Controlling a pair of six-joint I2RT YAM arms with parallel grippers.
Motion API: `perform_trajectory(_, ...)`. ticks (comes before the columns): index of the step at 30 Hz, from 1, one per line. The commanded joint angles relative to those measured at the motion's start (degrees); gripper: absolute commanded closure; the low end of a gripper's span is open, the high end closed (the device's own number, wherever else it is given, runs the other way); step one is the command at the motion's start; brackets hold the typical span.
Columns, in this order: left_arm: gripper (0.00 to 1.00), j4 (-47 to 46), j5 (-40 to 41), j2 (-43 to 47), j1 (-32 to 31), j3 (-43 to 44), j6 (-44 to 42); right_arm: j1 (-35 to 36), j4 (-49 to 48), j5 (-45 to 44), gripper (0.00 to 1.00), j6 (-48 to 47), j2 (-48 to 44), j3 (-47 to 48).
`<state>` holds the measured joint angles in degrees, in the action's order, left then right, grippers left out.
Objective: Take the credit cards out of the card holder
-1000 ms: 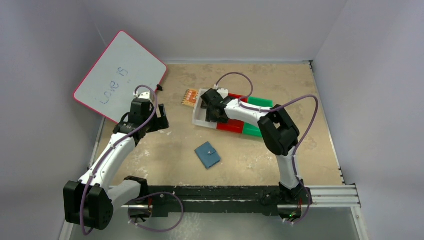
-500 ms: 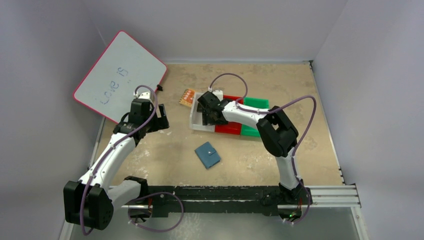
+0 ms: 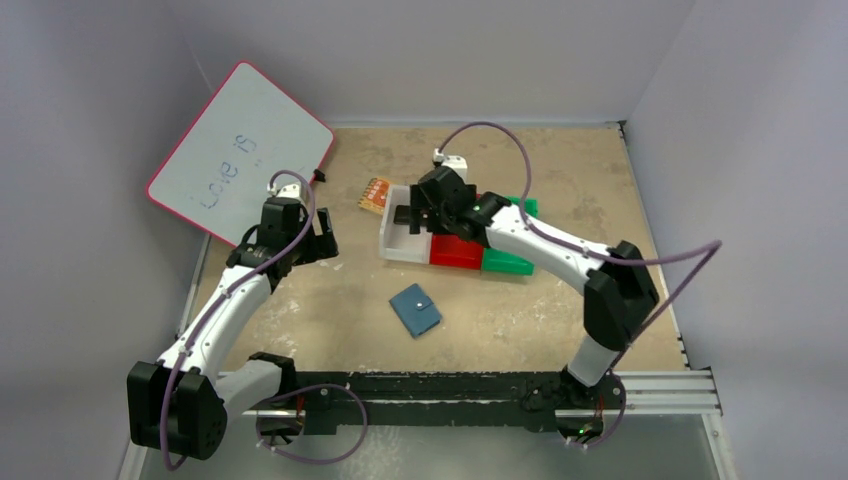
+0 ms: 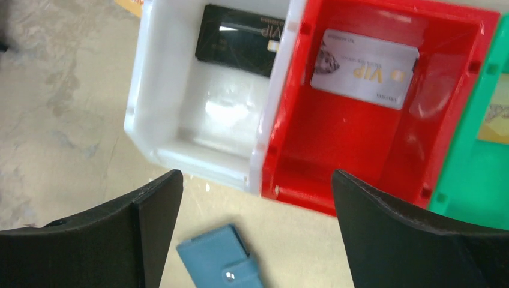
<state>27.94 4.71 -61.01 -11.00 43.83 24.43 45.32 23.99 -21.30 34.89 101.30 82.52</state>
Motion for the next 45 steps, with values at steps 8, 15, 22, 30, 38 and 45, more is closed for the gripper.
perform_trajectory(8,0.14,-1.45,-0.01,-0.84,0.20,1.60,-0.52,4.58,-24.09,18.49,0.07,7.15,-20.23,-31.08)
perform_trajectory(15,0.14,-1.59,-1.83,-1.82,0.14,1.29,-0.11,7.79,-26.51,22.96,0.22,8.88,-16.70,-35.04)
perform_trajectory(22,0.15,-2.13,-6.06,-0.19,0.11,-1.04,5.82,13.25,-15.60,12.80,0.34,5.21,-6.93,-24.90)
perform_trajectory(30,0.23,-6.12,-15.88,2.05,-4.24,-5.73,19.18,17.20,-3.06,0.68,0.44,6.18,-0.74,-18.69)
perform_trajectory(38,0.29,-8.98,-14.48,6.58,-10.50,-12.13,26.08,17.35,-2.66,-0.02,0.49,8.57,-3.38,-20.89)
perform_trajectory(45,0.33,-9.06,-14.97,6.57,-13.06,-13.39,25.92,17.35,-3.92,1.32,0.71,12.75,-4.37,-22.69)
